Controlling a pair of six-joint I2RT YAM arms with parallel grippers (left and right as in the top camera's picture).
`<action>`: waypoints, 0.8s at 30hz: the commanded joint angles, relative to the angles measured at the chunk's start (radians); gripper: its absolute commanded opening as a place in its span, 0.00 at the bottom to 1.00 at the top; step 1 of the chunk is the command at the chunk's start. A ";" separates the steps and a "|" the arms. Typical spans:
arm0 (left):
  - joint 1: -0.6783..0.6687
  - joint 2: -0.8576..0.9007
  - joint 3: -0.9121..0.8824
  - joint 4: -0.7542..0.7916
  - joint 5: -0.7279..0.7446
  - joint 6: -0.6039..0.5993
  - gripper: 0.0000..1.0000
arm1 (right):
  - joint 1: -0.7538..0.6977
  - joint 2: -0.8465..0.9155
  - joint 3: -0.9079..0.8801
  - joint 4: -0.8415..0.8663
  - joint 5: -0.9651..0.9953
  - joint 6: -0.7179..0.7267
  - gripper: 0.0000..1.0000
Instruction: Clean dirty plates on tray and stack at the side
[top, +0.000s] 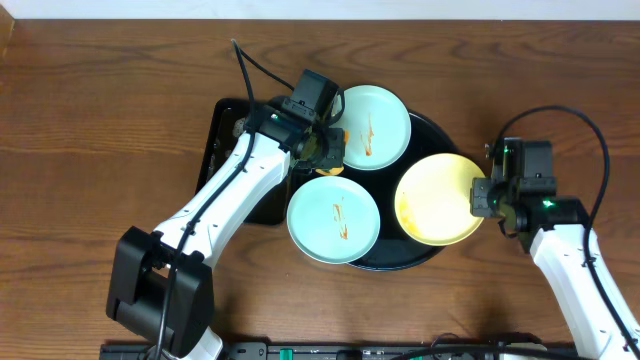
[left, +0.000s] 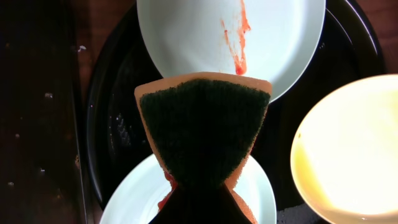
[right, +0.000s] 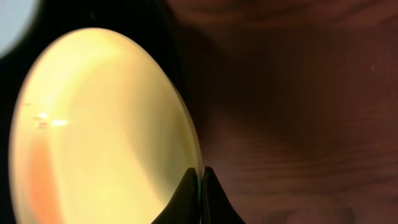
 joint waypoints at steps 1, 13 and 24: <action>0.002 0.000 0.007 -0.006 -0.009 0.006 0.08 | 0.021 -0.021 0.061 -0.033 -0.037 -0.017 0.01; 0.002 0.000 0.007 -0.006 -0.009 0.006 0.07 | 0.028 -0.018 0.065 -0.194 -0.034 0.024 0.01; 0.002 0.000 0.007 -0.007 -0.010 0.006 0.07 | 0.029 -0.019 0.091 -0.122 0.092 -0.026 0.01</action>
